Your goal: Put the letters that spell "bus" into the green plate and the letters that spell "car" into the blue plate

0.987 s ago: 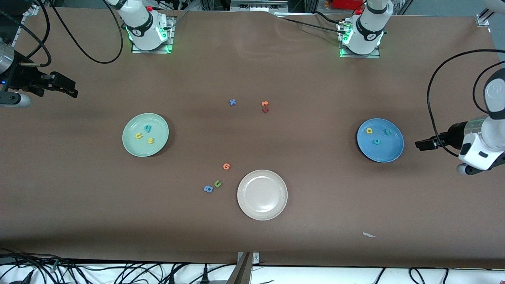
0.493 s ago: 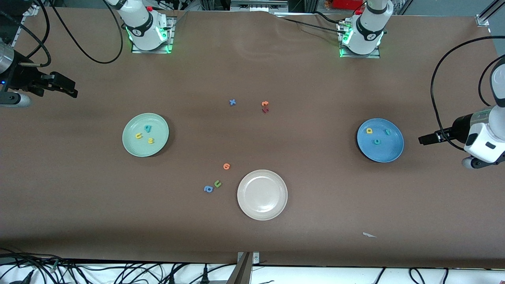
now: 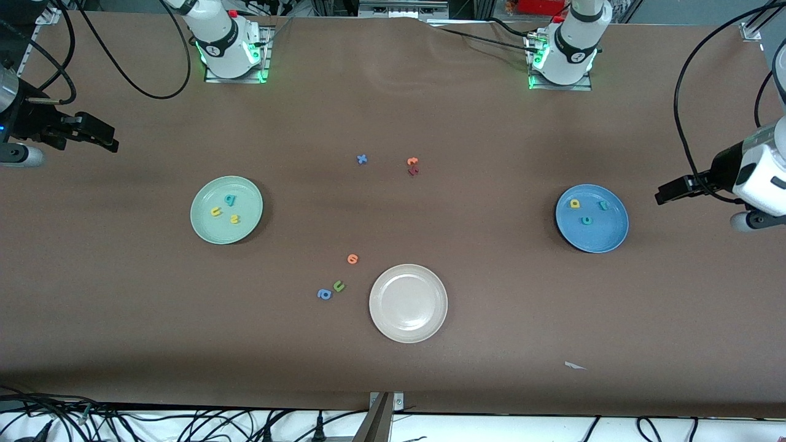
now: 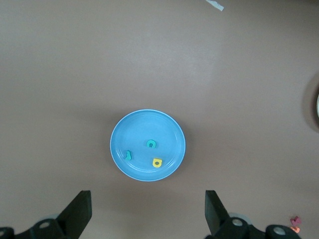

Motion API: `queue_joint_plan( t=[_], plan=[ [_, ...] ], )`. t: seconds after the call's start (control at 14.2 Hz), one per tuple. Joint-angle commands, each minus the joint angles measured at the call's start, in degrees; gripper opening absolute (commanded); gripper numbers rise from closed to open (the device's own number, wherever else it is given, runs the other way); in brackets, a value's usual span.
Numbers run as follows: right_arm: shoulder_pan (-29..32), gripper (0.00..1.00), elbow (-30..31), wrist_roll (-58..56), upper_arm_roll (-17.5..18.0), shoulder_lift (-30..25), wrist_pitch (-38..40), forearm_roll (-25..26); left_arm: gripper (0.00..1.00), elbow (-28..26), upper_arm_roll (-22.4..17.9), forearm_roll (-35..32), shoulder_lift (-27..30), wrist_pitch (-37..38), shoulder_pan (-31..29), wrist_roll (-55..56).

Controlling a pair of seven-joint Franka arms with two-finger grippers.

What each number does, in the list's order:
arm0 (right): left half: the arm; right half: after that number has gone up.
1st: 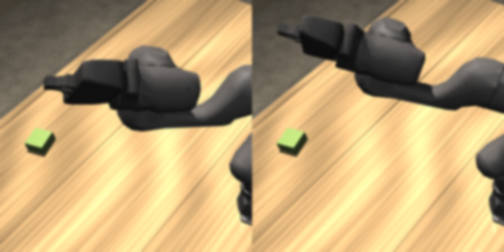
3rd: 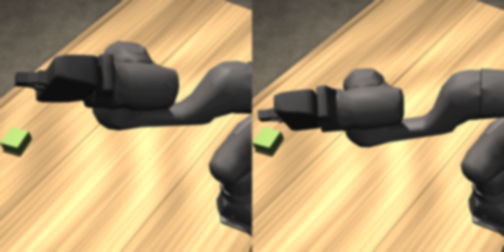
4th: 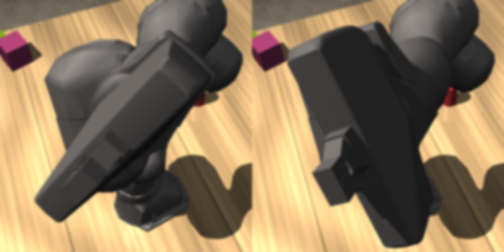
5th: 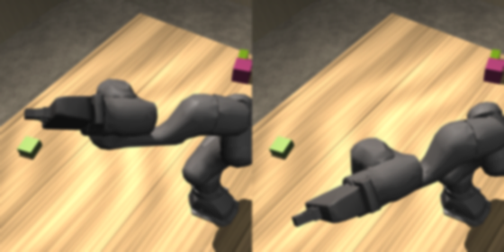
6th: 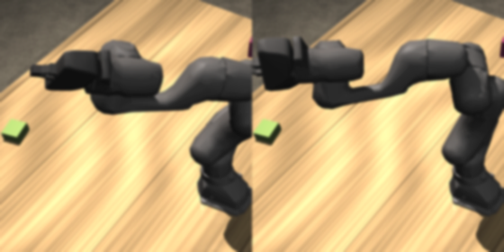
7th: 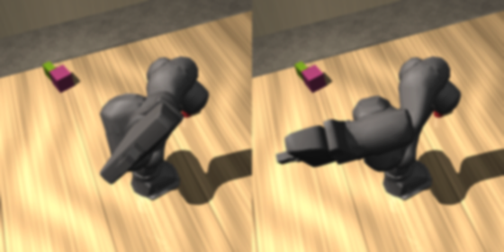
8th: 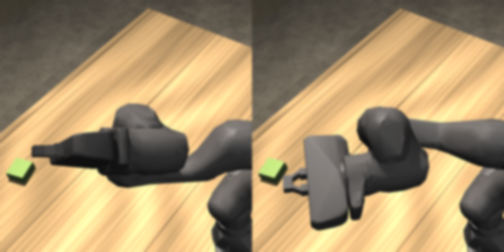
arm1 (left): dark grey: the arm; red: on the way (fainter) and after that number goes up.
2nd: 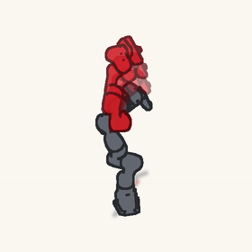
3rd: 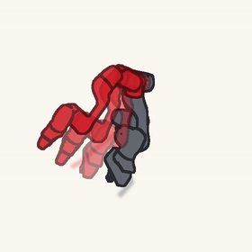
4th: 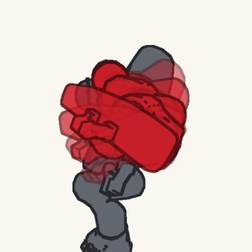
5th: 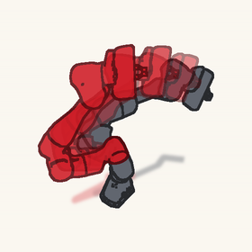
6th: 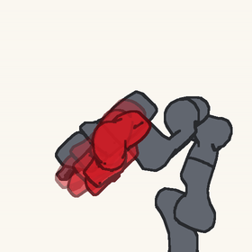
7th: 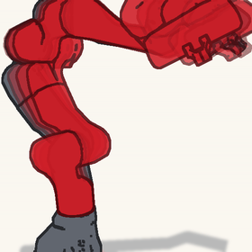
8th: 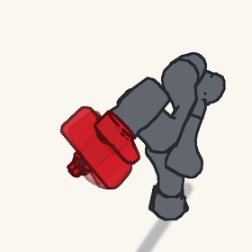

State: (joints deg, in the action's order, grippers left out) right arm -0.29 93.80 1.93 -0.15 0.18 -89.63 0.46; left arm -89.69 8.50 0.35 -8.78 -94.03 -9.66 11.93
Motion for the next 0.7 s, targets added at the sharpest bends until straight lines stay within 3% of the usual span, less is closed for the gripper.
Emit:
queue_joint_plan(
  t=[0.0, 0.42, 0.63],
  plan=[
    [0.02, 1.00, -0.20, -0.79, -0.12, -0.35, 0.68, 0.07, 1.00, -1.55, -0.50, 1.76, 1.49, -1.42, 0.17, -2.00],
    [0.02, 1.00, -0.29, -0.88, -0.12, -0.35, 0.60, 0.07, 0.99, -2.77, -4.97, 2.91, 3.33, -2.30, 4.99, -3.59],
    [0.11, 1.00, -0.29, -0.88, -0.12, -0.35, 0.51, 0.07, 0.99, -6.80, -7.35, 3.52, 7.10, -3.87, 7.29, -3.59]
  ],
)
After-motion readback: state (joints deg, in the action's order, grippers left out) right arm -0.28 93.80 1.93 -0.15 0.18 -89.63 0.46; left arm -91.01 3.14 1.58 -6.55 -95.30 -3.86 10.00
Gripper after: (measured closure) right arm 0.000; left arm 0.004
